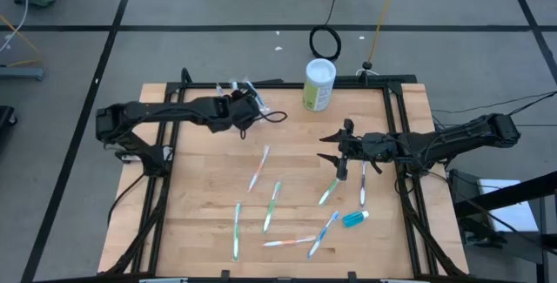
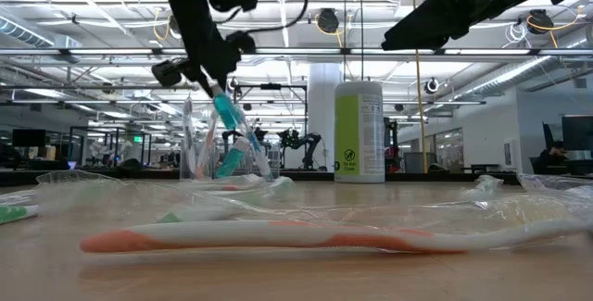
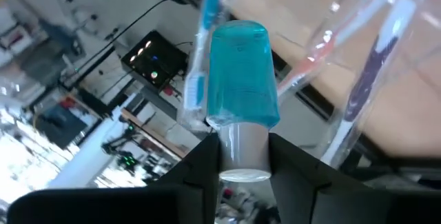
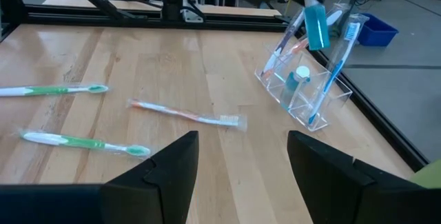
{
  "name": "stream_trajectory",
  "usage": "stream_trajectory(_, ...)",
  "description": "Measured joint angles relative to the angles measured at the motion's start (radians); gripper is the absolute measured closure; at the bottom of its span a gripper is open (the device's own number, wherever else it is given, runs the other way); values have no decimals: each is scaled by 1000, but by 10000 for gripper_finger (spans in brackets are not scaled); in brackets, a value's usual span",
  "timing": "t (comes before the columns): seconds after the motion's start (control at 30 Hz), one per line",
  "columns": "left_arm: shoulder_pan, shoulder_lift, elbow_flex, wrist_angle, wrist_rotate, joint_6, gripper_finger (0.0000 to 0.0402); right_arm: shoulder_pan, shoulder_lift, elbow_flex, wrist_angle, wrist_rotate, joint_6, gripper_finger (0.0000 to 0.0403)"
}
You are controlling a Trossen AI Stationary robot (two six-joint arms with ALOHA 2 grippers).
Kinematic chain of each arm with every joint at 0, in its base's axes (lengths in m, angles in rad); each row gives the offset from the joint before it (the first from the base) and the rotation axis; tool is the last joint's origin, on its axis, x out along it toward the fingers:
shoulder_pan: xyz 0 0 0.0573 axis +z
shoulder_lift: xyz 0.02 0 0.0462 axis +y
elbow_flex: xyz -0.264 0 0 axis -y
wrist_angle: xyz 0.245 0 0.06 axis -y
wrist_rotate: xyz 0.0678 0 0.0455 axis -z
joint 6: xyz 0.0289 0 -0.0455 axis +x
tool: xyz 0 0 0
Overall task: Pick & Place toothbrushing station
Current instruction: Put the top blue mouthwash into the transparent organizer
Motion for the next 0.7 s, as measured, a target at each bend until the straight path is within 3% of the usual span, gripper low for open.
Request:
stream_trajectory(0.37, 36, 164, 0, 32, -32, 56, 290, 0, 0, 0, 0, 0, 0, 188)
stream_trajectory(0.7, 19, 191, 0, 117, -62, 16, 189, 0, 0, 0, 0, 0, -3, 188)
